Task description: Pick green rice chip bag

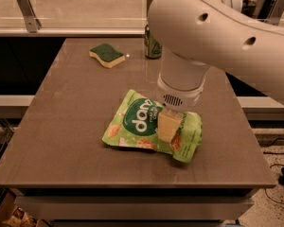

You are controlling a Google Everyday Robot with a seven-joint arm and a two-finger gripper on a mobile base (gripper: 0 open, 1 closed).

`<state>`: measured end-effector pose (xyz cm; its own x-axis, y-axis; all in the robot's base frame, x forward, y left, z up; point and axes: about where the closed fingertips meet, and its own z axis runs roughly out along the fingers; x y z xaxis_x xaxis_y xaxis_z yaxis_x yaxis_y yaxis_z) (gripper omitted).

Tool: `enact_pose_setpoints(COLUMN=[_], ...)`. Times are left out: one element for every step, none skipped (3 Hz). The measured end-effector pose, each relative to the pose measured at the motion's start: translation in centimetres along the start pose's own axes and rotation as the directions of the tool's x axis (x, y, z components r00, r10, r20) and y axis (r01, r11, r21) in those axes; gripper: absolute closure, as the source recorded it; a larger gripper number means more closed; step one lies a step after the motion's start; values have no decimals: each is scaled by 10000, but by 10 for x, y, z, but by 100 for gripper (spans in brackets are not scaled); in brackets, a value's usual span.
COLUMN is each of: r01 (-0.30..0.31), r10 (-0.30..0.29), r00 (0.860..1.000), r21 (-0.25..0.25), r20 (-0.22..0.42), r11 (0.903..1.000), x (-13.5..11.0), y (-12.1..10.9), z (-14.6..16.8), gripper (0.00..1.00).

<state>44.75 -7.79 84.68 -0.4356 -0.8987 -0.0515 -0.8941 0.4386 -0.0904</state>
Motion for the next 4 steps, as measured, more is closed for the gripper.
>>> enact_pose_setpoints(r01=[97,232,321,553], r10=[-98,-237,-340,-605], r00=[10000,9996,9984,9937], r21=[156,261,409,575], r20=[21,180,459,939], r11=[9998,9994,9986,9968], x=[-2,-6,-10,-14], y=[-4,-11,-17,-20], z=[-12,-23,-36,-49], gripper=[100,100,100,100])
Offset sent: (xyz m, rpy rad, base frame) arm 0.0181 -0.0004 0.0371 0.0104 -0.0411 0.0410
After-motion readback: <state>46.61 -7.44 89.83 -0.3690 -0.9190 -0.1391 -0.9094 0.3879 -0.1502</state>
